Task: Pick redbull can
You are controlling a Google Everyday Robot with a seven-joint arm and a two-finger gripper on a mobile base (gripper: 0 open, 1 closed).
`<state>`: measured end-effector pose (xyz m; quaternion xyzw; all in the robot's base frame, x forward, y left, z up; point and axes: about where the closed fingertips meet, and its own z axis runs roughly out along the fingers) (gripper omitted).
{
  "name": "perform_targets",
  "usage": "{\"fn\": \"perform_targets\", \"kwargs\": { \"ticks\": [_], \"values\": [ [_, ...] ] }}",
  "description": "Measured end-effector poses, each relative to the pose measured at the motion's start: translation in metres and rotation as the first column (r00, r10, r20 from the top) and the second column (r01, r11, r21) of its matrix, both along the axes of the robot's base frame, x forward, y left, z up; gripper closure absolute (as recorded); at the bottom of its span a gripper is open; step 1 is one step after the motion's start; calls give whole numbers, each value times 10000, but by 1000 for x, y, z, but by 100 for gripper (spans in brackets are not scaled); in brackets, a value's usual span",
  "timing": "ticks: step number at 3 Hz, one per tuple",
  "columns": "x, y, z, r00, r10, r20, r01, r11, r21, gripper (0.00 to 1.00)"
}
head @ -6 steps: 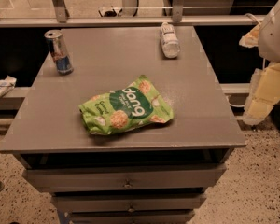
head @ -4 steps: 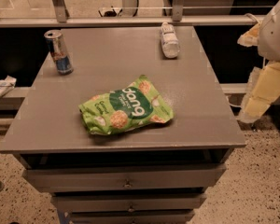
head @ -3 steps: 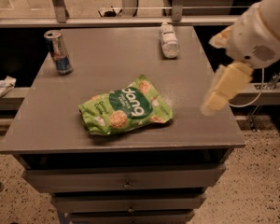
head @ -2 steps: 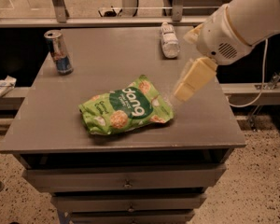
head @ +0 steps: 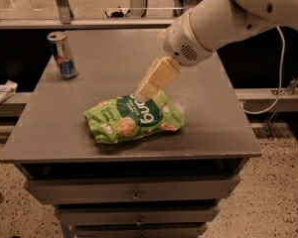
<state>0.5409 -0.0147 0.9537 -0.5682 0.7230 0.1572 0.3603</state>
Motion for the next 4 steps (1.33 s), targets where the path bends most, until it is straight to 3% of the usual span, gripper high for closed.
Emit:
{"fn": "perform_targets", "kwargs": {
  "ticks": [1, 2, 4],
  "values": [
    [0, 1, 3, 9999, 127, 18, -128, 9998, 123, 0],
    [10, 45, -5, 9978, 660, -43, -653, 9938, 898, 0],
    [70, 160, -21, 9932, 1146, 221, -1162, 9536, 2776, 0]
  ]
}}
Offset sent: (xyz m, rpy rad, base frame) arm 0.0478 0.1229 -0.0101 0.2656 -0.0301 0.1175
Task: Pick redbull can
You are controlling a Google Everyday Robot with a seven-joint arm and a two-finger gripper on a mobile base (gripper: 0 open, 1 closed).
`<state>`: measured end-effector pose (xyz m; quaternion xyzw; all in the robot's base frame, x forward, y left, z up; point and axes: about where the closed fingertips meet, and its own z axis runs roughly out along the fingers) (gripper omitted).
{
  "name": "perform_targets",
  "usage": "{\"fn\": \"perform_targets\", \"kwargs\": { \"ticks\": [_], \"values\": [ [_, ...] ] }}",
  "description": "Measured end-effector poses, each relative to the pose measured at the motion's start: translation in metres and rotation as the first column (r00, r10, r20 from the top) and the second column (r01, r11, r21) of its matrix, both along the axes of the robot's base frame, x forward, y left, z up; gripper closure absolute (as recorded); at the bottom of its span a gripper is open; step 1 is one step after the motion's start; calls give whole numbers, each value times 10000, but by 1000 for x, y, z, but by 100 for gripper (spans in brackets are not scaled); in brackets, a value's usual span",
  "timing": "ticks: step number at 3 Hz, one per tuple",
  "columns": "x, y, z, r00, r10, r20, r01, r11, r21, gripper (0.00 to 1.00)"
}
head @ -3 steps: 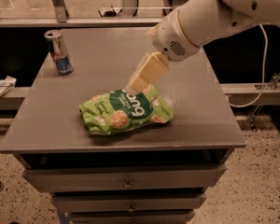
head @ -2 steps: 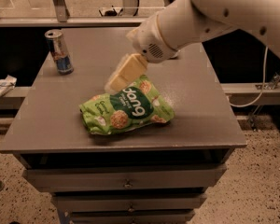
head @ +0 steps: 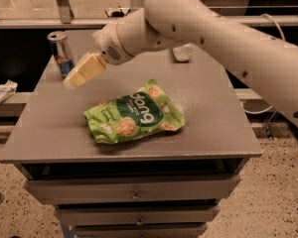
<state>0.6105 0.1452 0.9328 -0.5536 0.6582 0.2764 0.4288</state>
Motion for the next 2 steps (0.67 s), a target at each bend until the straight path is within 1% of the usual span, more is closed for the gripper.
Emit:
{"fn": "perform_targets", "kwargs": {
  "ticks": [1, 2],
  "values": [
    [29, 41, -7, 9997, -200, 127, 194, 9985, 507, 0],
    [59, 71, -13, 9982, -575, 186, 554, 9934, 1003, 0]
  ]
}}
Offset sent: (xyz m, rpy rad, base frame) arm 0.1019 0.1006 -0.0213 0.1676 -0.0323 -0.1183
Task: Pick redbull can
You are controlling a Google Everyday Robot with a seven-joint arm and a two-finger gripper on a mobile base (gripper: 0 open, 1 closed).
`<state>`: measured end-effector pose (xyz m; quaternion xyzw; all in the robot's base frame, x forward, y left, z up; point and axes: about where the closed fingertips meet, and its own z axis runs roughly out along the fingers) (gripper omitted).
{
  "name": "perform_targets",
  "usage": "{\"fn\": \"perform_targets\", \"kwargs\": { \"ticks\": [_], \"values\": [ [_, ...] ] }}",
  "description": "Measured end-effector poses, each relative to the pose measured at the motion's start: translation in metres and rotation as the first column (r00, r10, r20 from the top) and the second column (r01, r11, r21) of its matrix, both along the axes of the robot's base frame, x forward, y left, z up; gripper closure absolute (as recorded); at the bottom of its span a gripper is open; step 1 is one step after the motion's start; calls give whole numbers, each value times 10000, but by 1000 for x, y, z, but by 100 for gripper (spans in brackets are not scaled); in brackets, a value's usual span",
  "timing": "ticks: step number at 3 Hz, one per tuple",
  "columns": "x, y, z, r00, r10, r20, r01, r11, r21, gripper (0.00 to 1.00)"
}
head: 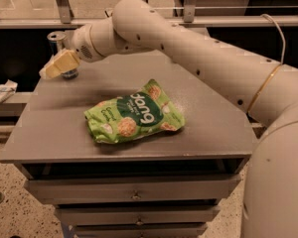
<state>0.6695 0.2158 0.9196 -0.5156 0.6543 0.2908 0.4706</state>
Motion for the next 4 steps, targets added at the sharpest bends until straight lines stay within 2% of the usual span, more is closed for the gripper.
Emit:
{"fn": "perform_targets", "kwargs": {
  "ticks": [1, 2, 3, 4],
  "values": [
    [29, 24, -11, 9993, -366, -31, 367, 9980, 517, 0],
    [37, 38, -24, 9988, -462, -165, 474, 9957, 799, 18],
    [43, 40, -28, 9987, -509, -91, 515, 9935, 1017, 41],
    [45, 26, -15, 9986, -520, 104, 500, 9881, 1454, 72]
  ]
}}
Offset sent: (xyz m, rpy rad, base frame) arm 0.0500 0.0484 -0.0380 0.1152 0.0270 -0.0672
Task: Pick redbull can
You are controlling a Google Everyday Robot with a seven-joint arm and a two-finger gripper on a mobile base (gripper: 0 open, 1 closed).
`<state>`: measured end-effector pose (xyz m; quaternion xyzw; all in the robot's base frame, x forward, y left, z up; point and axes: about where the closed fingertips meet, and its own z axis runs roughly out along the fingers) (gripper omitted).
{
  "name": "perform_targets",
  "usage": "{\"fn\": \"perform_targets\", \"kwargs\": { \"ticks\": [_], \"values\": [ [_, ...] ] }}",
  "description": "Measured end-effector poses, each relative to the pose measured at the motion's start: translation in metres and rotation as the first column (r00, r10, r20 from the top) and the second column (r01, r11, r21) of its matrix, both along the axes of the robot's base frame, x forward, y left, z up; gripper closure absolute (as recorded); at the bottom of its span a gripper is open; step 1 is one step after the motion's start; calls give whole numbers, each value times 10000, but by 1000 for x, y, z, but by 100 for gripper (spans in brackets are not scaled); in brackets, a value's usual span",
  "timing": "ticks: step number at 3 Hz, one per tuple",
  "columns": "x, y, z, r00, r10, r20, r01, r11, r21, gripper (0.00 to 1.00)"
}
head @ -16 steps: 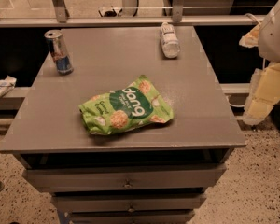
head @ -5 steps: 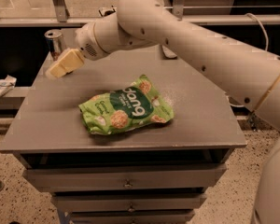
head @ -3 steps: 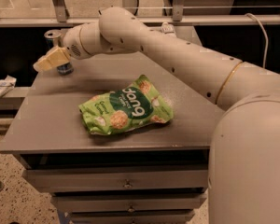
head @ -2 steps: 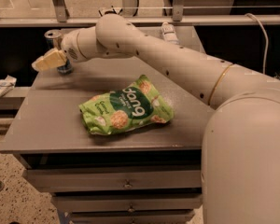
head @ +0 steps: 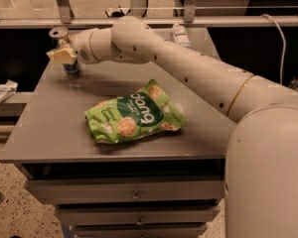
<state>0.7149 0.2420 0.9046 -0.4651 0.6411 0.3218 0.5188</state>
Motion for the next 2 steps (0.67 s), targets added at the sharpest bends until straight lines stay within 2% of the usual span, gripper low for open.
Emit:
{"fn": "perform_targets", "kwargs": {
  "ticks": [1, 2],
  "values": [
    [4, -12, 31, 9994, 200, 270, -214, 9985, 508, 95],
    [5, -14, 39, 9991, 231, 348, -252, 9978, 612, 100]
  ]
}}
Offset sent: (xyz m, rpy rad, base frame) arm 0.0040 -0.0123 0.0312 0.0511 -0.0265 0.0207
